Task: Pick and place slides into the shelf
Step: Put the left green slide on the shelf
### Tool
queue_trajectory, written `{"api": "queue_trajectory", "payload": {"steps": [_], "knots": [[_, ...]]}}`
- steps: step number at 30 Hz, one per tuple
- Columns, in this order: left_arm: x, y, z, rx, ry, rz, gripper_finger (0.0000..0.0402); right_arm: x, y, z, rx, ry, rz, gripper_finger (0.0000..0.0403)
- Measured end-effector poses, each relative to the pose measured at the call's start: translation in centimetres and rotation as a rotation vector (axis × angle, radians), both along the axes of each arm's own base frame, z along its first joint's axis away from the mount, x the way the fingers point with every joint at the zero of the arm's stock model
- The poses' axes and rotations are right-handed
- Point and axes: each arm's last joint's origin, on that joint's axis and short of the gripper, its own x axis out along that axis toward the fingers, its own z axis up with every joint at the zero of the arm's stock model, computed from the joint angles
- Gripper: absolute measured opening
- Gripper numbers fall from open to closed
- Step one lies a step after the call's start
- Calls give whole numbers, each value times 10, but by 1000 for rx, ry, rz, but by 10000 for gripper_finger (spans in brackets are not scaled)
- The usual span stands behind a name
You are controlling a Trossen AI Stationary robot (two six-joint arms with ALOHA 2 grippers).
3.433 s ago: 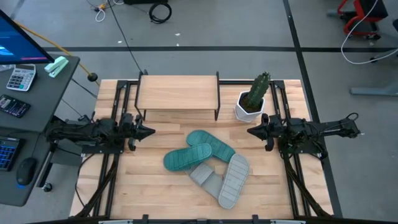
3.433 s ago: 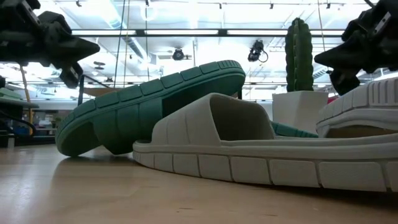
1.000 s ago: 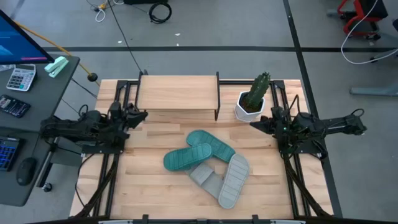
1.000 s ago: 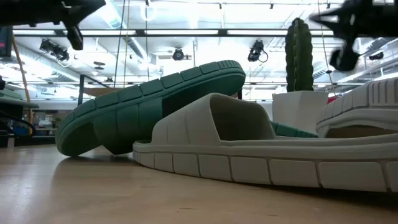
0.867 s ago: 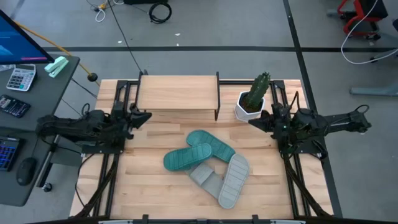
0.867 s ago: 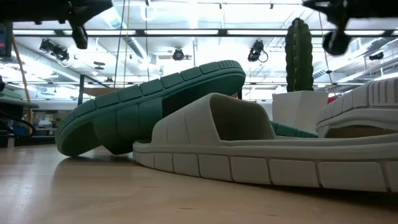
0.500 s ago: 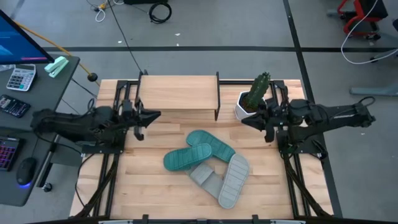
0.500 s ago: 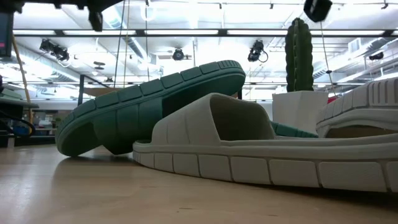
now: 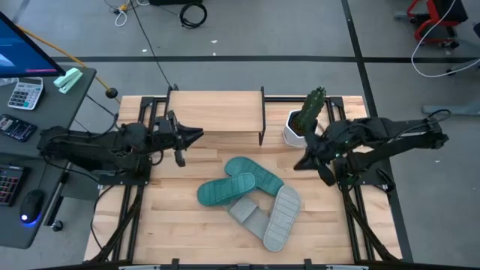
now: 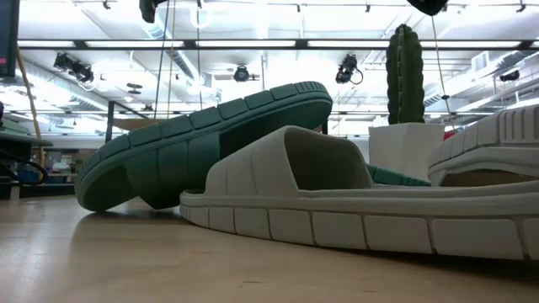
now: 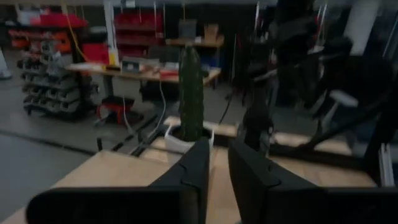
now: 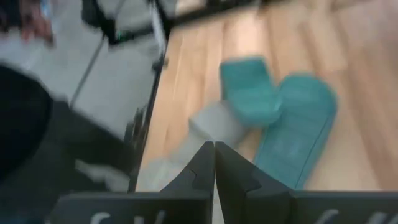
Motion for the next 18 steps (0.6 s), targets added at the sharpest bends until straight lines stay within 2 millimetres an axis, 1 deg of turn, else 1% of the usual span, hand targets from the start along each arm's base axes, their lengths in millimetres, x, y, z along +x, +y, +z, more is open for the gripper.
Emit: {"api": "queue_trajectory", "payload": {"steps": [3, 8, 11, 13, 16, 18], "knots": [[4, -1, 8, 5, 74, -3, 90, 1, 10, -2, -24, 56, 72, 19], [9, -9, 21, 4, 145, -40, 121, -1, 24, -6, -56, 84, 170, 16], [10, -14, 20, -43, 232, -55, 135, -5, 29, -9, -68, 126, 201, 13], [11, -18, 15, -103, 281, -61, 143, -8, 31, -12, -78, 158, 219, 13], [14, -27, 9, -200, 307, -80, 151, -11, 36, -14, -93, 179, 249, 14], [18, -35, 5, -234, 317, -105, 153, -11, 39, -15, -112, 174, 280, 17]]}}
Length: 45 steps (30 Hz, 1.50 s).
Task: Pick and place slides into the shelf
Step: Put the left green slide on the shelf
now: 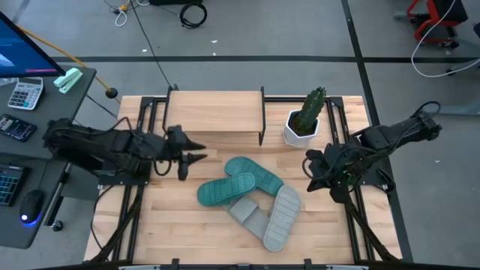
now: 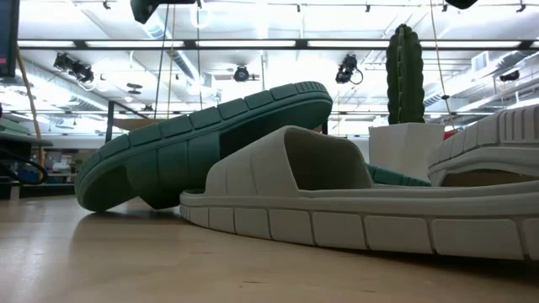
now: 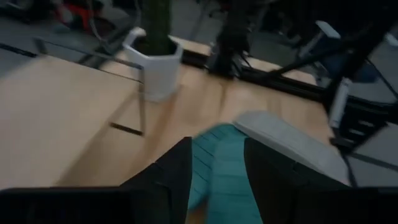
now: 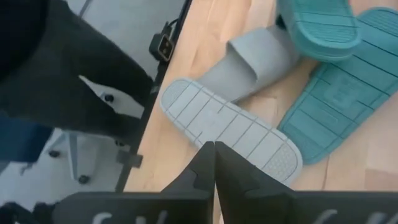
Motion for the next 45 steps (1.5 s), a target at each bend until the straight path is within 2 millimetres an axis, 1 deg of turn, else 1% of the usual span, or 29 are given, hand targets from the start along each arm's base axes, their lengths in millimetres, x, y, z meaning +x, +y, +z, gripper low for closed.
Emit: {"api": "queue_trajectory", "payload": {"steps": [3, 7, 12, 15, 20, 24, 27, 30, 33, 36, 39, 43, 45], "knots": [[6, -14, -7, -63, 28, -29, 150, 2, 6, -3, -28, -1, 52, 20], [14, -36, -21, -149, 80, -54, 136, 9, 14, -9, -53, 12, 96, 20], [20, -64, -35, -137, 140, -135, 113, 23, 27, -19, -48, 52, 101, 20], [18, -76, -42, -113, 187, -184, 104, 37, 40, -26, -50, 26, 99, 24], [2, -96, -49, -106, 261, -277, 96, 64, 59, -41, -118, -56, 86, 48], [-13, -109, -53, -112, 319, -325, 91, 84, 67, -51, -254, -84, 114, 82], [-22, -116, -56, -115, 364, -342, 88, 100, 74, -57, -396, -129, 180, 113], [-28, -119, -58, -119, 393, -350, 84, 117, 80, -59, -563, -181, 248, 148], [-32, -122, -59, -134, 400, -353, 82, 132, 84, -63, -693, -201, 296, 184], [-32, -123, -59, -151, 403, -346, 83, 146, 83, -71, -724, -181, 307, 223], [-33, -123, -59, -169, 407, -332, 84, 155, 80, -81, -767, -151, 314, 263], [-33, -123, -59, -176, 407, -327, 84, 162, 75, -94, -944, -118, 334, 307], [-33, -123, -59, -176, 408, -327, 84, 164, 72, -97, -1039, -110, 324, 322]]}}
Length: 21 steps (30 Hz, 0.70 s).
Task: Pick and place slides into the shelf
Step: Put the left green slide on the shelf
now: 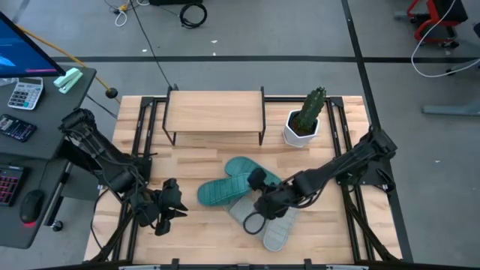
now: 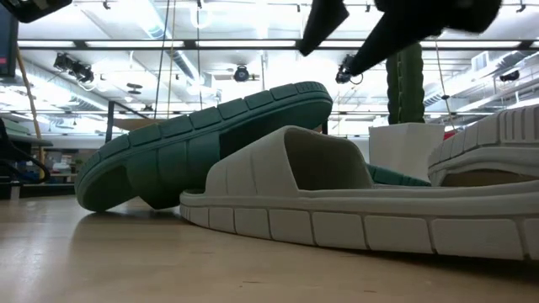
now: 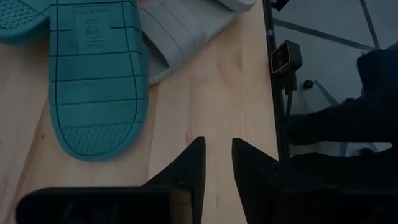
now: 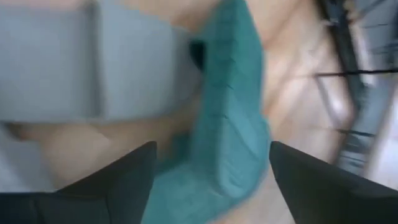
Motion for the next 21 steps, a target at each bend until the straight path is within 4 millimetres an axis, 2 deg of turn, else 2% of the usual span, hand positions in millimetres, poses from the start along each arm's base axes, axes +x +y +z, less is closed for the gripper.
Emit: {"api": "queue_trajectory", "payload": {"steps": [7, 13, 21], "knots": [[0, 0, 0, -11, 3, 10, 84, 14, -11, -21, -70, 43, -44, 336], [0, 0, 0, -20, 4, 18, 81, 21, -9, -40, -79, 84, -42, 328], [0, 0, 0, -20, 4, 18, 78, 31, -8, -42, -32, 13, -47, 316]]}}
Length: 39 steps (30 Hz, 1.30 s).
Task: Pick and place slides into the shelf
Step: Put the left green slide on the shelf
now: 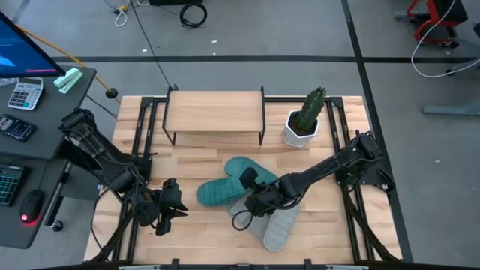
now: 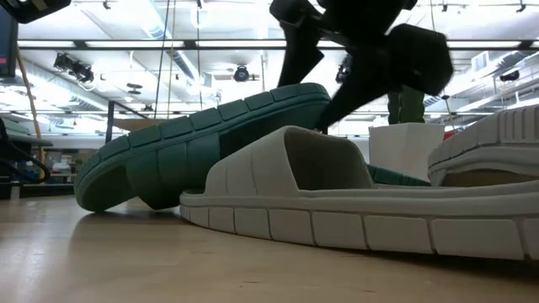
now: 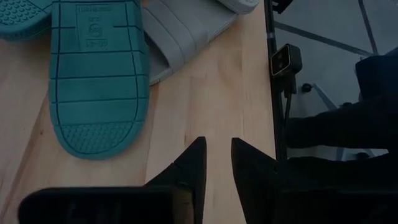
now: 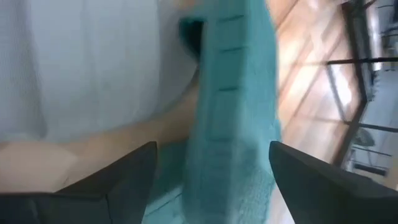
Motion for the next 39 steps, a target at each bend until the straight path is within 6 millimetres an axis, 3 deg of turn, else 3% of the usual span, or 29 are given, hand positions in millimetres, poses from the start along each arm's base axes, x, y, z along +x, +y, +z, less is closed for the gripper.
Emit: {"api": "queue_trajectory", "payload": {"steps": [11, 18, 22, 26, 31, 39], "knots": [[0, 0, 0, -14, 4, 13, 80, 17, -18, -18, 4, -2, -58, 304], [0, 0, 0, -13, 5, 13, 80, 21, -23, -16, 33, -33, -78, 282], [0, 0, 0, -13, 5, 13, 79, 20, -22, -15, 28, -36, -76, 214], [0, 0, 0, -12, 5, 13, 76, 18, -16, -11, 3, -56, -74, 77], [0, 0, 0, -12, 5, 13, 69, 9, -12, 9, 25, -74, -65, 68], [0, 0, 0, -9, 6, 12, 59, 7, -23, 94, 120, -266, -198, 68]]}}
